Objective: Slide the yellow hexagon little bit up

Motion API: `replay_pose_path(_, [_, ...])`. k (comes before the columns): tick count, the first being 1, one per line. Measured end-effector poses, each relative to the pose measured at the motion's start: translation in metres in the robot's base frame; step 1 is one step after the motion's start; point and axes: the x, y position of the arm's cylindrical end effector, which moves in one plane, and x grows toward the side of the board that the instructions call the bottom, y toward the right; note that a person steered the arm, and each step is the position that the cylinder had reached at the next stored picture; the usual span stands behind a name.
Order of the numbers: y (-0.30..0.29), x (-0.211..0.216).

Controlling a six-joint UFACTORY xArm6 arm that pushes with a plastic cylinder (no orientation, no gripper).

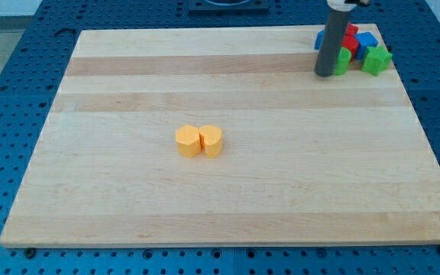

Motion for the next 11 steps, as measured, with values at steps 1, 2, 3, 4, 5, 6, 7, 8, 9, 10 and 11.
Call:
replay_pose_path(1, [-0.004,0.007])
replay_pose_path(2, [-0.016,0.024])
replay_pose_path(3, [-0.019,0.024])
replay_pose_path(4, [-0.02,0.058])
replay_pose_path(5, [-0.041,0.128])
replay_pose_path(6, [-0.096,0.184])
replay_pose_path(7, [-0.175,0.201])
replay_pose_path(8, [-0.227,0.186])
replay_pose_path(9, [-0.228,0.142])
replay_pose_path(10, [-0.23,0.12])
replay_pose_path(11, [-0.242,0.132])
